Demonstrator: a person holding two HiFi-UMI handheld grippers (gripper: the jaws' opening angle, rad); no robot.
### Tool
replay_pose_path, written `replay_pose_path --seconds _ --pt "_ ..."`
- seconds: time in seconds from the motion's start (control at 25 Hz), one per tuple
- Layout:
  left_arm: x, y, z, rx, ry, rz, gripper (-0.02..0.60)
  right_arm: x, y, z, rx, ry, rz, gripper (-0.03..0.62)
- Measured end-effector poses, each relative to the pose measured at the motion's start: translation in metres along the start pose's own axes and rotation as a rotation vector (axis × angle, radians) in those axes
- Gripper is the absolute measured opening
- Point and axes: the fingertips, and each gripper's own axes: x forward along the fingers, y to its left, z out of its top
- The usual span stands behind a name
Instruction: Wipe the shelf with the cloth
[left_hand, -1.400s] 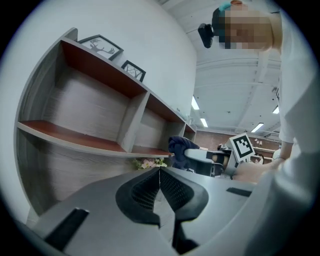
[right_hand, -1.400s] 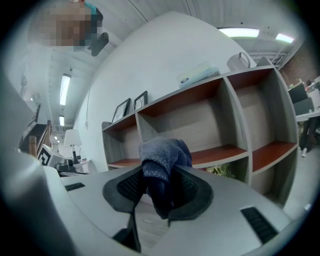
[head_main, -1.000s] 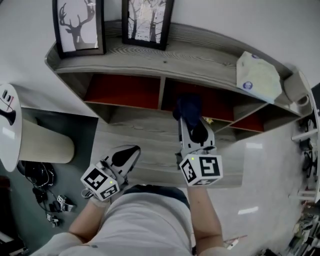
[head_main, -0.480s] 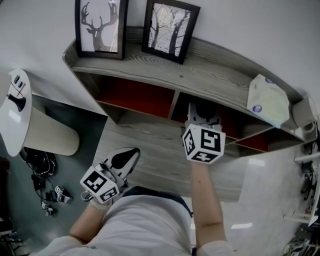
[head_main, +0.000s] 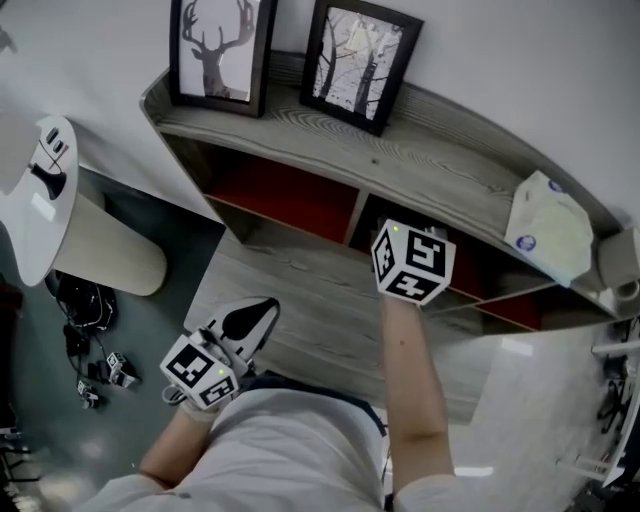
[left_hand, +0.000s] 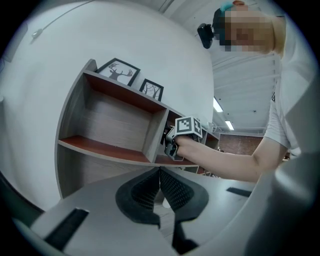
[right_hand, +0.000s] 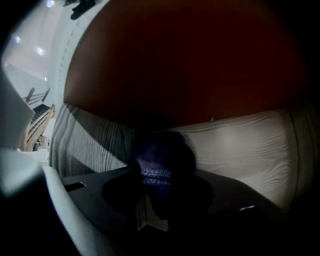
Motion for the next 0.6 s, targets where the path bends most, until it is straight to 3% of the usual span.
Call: replay_pose_path --seconds 0.2,0.6 --pt "-0.002 -0.001 -0.008 -0.004 0.002 0.038 0.015 0.005 0.002 -0.008 -0.034 0.007 0.013 0.126" --pt "-0.005 -0.018 -0.014 0.016 0.01 0.059 0.017 0.006 0.007 -0.059 -0.065 0.185 0.065 0.126"
